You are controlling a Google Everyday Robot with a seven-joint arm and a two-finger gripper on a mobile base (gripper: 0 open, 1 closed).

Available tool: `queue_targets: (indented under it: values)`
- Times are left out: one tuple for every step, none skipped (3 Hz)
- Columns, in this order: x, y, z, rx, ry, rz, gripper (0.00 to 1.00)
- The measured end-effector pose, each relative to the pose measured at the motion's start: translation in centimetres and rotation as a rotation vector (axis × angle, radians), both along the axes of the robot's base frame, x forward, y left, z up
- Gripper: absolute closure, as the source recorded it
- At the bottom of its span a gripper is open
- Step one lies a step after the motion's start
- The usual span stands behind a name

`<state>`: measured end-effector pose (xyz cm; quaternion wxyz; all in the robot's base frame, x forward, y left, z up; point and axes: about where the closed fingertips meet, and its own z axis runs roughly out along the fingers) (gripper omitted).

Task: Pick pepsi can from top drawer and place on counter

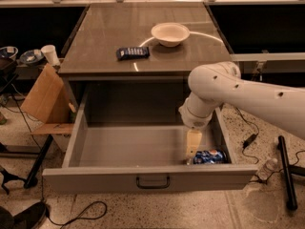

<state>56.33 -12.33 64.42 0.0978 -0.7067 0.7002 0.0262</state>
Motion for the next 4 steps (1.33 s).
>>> queue_targets:
  values:
    - [-0.5,-0.6,-1.3,-0.012,0.011,0.006,0.00]
    - [-1.2,-1.8,-2.0,-0.028,0.023,0.006,0.00]
    - [-2.0,-2.9,-2.2,-0.049,0.036,0.013,0.00]
    - [-2.0,-2.8,-2.7,-0.057,0.044,0.020,0.00]
